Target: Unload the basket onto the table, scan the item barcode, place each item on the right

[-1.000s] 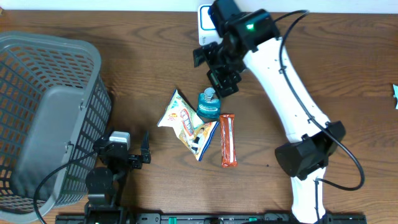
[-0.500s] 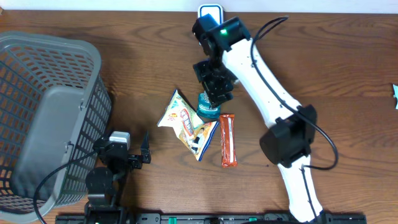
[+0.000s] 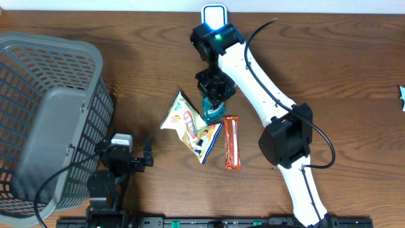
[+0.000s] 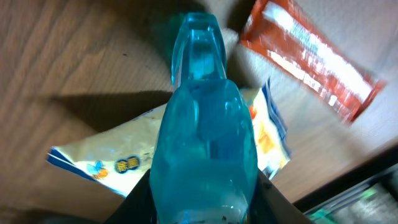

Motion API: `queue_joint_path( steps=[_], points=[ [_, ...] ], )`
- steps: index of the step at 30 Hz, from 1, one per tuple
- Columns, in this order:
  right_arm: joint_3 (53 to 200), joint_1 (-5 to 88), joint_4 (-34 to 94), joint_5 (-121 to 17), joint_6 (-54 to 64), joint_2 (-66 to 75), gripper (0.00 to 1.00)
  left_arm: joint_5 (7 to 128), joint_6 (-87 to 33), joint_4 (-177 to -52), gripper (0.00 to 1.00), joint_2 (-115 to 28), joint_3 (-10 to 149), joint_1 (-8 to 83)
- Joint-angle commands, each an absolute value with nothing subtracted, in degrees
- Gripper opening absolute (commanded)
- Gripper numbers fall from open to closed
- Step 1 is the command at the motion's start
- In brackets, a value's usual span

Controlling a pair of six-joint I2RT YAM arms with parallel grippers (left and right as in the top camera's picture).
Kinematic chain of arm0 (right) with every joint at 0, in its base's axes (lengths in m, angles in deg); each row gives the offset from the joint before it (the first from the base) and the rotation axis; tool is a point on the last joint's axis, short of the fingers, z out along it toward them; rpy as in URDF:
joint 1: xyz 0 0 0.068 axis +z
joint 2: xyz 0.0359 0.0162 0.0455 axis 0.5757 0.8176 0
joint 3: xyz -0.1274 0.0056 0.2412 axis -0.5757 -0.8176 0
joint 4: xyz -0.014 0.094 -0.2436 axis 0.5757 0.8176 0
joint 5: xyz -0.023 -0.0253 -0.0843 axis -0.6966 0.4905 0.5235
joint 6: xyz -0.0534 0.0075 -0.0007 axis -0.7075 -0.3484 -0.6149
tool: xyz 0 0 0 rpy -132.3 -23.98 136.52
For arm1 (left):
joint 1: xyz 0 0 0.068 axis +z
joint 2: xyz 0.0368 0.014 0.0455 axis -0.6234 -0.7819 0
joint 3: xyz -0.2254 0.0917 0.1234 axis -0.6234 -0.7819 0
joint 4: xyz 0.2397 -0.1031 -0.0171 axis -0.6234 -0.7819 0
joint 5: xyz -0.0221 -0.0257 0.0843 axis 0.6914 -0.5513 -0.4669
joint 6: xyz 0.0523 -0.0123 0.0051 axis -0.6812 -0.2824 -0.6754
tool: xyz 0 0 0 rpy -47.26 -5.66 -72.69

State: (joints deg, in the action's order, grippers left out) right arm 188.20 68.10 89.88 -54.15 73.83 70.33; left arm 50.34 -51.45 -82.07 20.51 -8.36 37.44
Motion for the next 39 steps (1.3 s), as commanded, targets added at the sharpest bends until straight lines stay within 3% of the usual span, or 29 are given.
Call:
queue_joint_path(
  steps=[1,7,12,26,31,33,36,39],
  points=[
    [188.0,67.0,89.8,-44.5,56.4,70.3,0.01,50.2,-51.2,-82.7,0.98,20.7,-10.0,37.5],
    [188.4,66.4,85.9,-41.1,19.2,70.3,0.06,50.2,-51.2,-82.7,0.98,20.7,-10.0,37.5],
    [188.4,66.4,86.0,-40.7,-4.1,70.3,0.11,50.2,-51.2,-82.7,0.98,20.7,-10.0,37.5],
    [188.4,66.4,88.2,-40.7,-32.3,70.3,0.22,50.2,-51.2,-82.7,0.98,20.7,-10.0,37.5],
    [188.4,66.4,88.2,-40.7,-34.4,70.3,0.51,50.2,-51.2,-82.7,0.98,20.7,-10.0,37.5],
    [188.9,66.4,88.4,-40.8,-32.7,70.3,0.57,50.2,-51.2,-82.7,0.98,20.7,-10.0,37.5],
    [190.6,67.1,89.8,-40.9,-31.8,70.3,0.77,50.2,-51.2,-82.7,0.98,20.7,-10.0,37.5],
    [195.2,68.2,91.9,-41.0,-30.6,70.3,0.82,50.2,-51.2,-82.7,0.98,20.7,-10.0,37.5]
  ],
)
